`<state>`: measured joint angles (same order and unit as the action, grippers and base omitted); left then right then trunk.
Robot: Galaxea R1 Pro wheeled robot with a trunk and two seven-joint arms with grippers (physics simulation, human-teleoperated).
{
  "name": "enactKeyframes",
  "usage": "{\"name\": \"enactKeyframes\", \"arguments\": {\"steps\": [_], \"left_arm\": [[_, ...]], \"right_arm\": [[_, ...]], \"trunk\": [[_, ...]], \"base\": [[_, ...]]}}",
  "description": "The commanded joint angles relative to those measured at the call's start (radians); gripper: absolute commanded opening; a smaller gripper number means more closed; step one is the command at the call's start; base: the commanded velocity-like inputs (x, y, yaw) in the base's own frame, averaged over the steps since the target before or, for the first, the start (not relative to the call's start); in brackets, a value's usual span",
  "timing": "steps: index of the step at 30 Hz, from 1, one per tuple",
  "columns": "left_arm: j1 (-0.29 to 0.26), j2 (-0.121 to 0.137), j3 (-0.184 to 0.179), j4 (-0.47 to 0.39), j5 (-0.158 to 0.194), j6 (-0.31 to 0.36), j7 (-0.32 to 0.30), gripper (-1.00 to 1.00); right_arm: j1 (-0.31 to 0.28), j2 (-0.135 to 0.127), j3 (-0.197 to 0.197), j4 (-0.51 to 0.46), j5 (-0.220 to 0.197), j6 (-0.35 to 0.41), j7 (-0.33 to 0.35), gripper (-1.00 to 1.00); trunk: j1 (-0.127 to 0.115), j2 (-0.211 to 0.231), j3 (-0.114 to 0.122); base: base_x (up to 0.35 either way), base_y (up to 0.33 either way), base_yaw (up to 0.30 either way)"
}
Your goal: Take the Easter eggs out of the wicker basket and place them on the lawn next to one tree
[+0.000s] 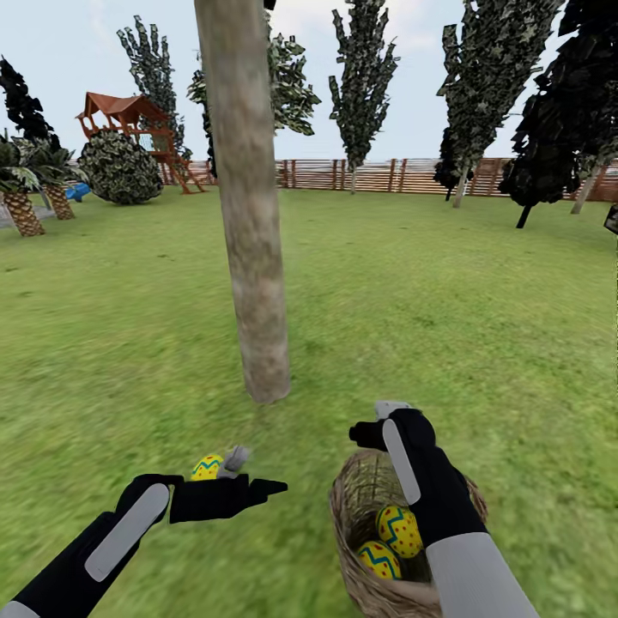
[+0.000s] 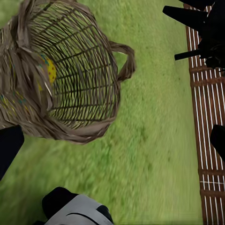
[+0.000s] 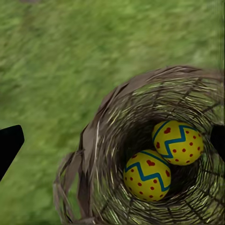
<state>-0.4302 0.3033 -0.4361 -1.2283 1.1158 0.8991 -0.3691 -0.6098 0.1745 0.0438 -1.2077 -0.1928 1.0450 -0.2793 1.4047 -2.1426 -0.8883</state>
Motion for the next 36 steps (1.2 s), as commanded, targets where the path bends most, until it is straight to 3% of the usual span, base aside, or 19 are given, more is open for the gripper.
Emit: {"name": "enactKeyframes", "arguments": {"steps": [1, 8, 14, 23, 30, 36], "left_arm": [[-0.001, 0.001, -0.001, 0.000, -0.002, 0.002, -0.004, 1.00], [-0.001, 0.004, -0.001, 0.000, -0.002, 0.003, -0.005, 1.00], [-0.001, 0.006, -0.001, 0.004, -0.001, 0.003, -0.005, 1.00], [-0.001, 0.006, -0.001, 0.001, -0.002, 0.003, -0.004, 1.00], [-0.001, 0.007, -0.001, 0.001, -0.002, 0.003, -0.003, 1.00], [-0.001, 0.007, 0.000, 0.003, -0.002, 0.003, -0.003, 1.00]], "right_arm": [[0.000, 0.000, 0.002, 0.000, -0.010, 0.002, -0.010, 1.00], [0.000, 0.000, 0.008, 0.013, -0.007, 0.002, -0.013, 1.00], [0.001, 0.000, 0.010, 0.020, -0.005, 0.002, -0.016, 1.00], [0.000, 0.000, 0.012, 0.044, -0.002, 0.002, -0.018, 1.00], [0.000, 0.000, 0.077, 0.063, -0.002, 0.002, -0.021, 1.00], [0.000, 0.000, 0.089, 0.112, 0.001, 0.002, -0.020, 1.00]], "trunk": [[0.000, 0.000, -0.001], [0.000, 0.000, -0.001], [0.000, 0.000, -0.001], [0.000, 0.000, -0.001], [0.000, 0.000, -0.001], [0.000, 0.000, -0.001]], "base": [[0.008, -0.292, -0.007], [-0.126, -0.268, 0.046], [-0.258, -0.173, 0.261], [-0.025, -0.073, 0.283], [0.000, -0.282, 0.284], [-0.052, -0.299, 0.284]]}}
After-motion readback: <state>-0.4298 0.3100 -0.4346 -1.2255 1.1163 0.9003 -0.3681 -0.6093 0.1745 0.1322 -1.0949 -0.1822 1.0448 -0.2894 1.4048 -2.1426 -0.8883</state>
